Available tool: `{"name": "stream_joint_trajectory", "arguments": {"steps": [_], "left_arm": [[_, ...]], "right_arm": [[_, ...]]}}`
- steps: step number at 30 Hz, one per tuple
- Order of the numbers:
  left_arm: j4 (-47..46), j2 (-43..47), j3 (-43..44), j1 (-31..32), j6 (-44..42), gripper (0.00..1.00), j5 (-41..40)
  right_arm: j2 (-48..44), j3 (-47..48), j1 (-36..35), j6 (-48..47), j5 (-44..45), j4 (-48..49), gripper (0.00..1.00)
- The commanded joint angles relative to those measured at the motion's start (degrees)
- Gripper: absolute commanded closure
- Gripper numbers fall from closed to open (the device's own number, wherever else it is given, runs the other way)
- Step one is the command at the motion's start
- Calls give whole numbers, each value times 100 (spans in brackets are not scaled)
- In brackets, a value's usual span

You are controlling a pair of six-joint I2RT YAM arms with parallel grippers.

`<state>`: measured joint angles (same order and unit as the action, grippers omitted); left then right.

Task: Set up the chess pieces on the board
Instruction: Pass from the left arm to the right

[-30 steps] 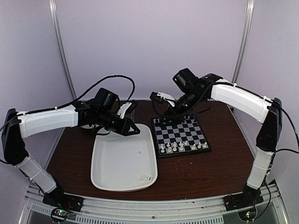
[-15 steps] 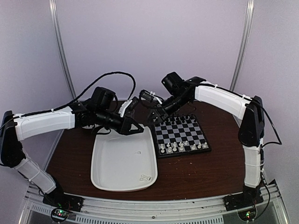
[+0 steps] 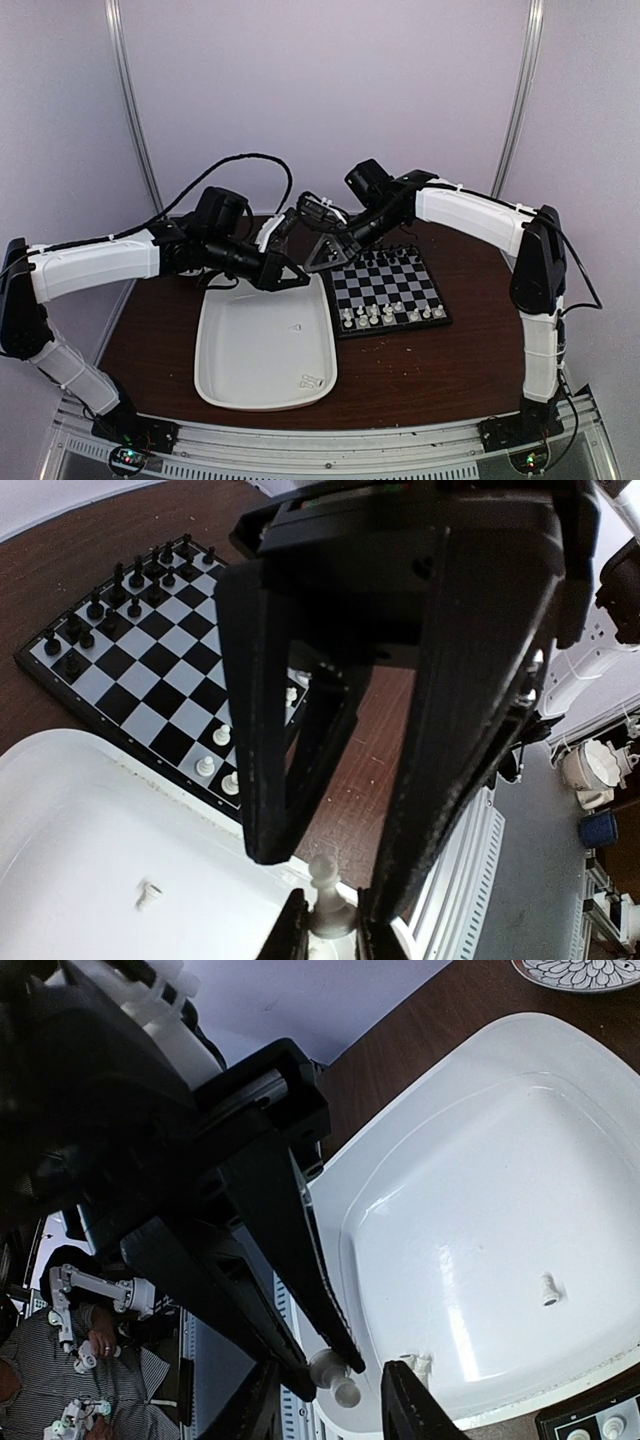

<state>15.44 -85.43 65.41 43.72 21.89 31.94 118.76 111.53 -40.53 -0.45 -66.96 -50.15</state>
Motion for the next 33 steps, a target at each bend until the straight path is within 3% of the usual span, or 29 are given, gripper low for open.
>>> {"name": "stream_joint_trajectory", "arguments": {"steps": [1,33], "left_arm": [[-276,223,-38,17,-104,90,-23],[-609,343,-186,31,70,90,-48]], "right_arm": [[-19,-121,-34,-61,-233,-4,63],[-22,-377,-51,325,-493,335,76]]}}
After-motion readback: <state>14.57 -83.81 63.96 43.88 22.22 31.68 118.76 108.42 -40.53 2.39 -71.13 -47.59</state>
